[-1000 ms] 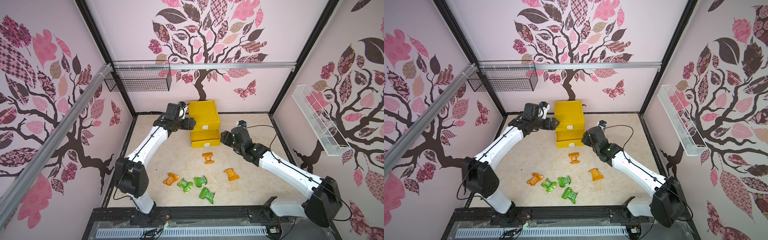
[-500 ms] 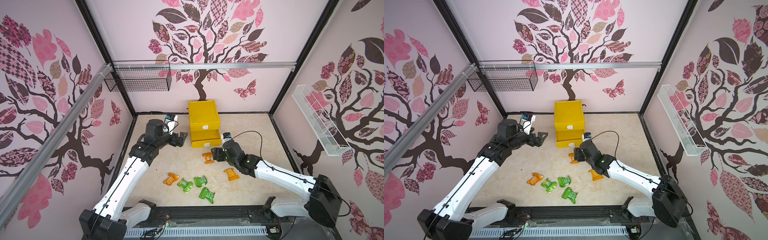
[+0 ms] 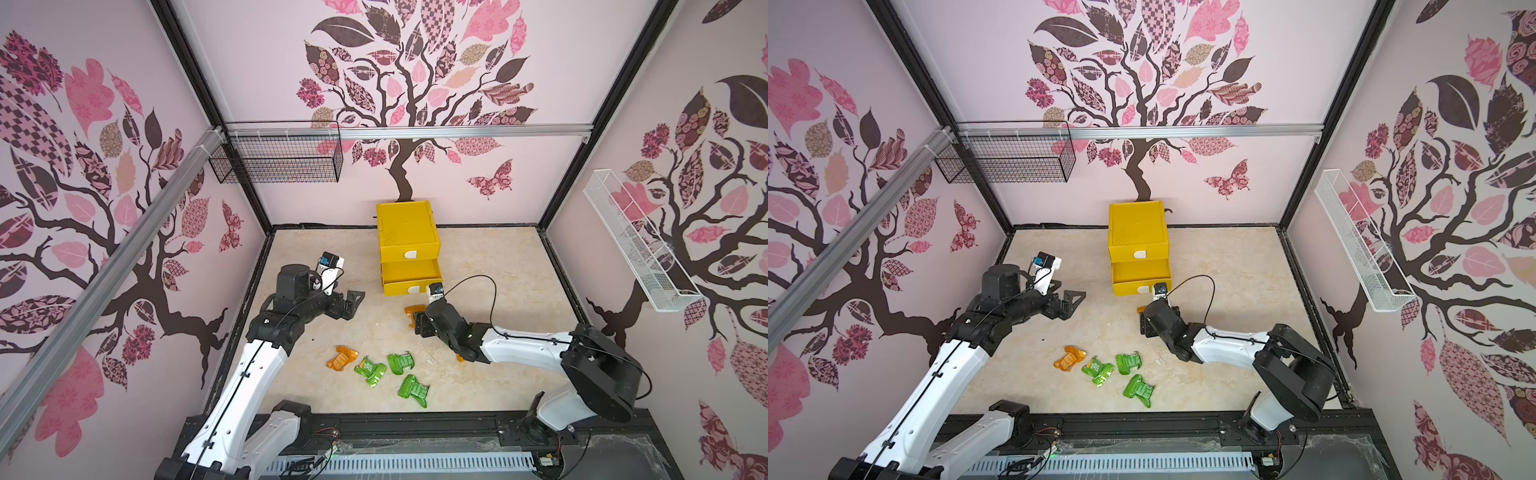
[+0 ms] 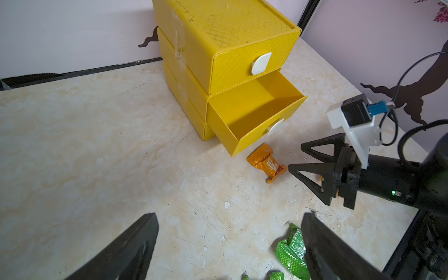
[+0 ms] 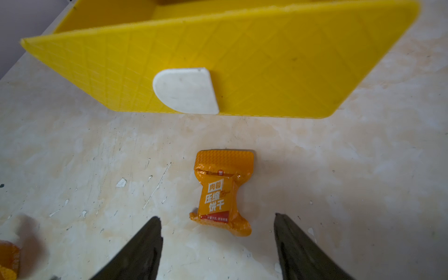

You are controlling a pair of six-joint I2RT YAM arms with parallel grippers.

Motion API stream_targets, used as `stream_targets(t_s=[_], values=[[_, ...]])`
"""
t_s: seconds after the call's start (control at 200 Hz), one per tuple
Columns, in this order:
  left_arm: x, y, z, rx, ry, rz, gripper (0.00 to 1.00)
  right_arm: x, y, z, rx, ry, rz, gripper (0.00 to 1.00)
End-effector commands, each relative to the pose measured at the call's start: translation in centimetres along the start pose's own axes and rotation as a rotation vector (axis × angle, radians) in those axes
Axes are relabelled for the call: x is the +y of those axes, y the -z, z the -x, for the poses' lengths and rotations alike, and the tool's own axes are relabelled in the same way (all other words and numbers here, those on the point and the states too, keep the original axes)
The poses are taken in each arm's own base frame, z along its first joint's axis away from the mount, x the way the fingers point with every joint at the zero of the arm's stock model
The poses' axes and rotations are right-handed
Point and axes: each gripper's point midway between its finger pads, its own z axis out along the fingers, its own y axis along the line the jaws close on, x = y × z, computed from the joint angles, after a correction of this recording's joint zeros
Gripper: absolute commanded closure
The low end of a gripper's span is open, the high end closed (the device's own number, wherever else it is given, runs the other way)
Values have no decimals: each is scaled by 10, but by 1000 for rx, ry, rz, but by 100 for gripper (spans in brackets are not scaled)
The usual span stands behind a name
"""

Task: Place the cookies into the drawer by color
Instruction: Pick up the cookie at the center of the board.

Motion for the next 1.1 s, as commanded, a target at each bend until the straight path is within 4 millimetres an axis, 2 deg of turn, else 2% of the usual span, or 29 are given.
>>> stream_targets(t_s=[0.0,0.24,0.55,0.84,1.095], values=[[-3,0,-1,-35,-21,-24,3,6,-10,8,-73,3,-2,24],[-4,-6,-4,-45,-5,-37,3,8,-26,-1,-94,52,-20,23],[-5,-10,-8,-39,8,-49,3,1,-51,-21,-80,97,-67,22],[-6,-12,-10,-28,-7,-48,3,0,-66,-40,-29,119,-75,24],[-13,-15,-12,-13,-19,-68,3,-4,-68,-52,9,135,-78,38]])
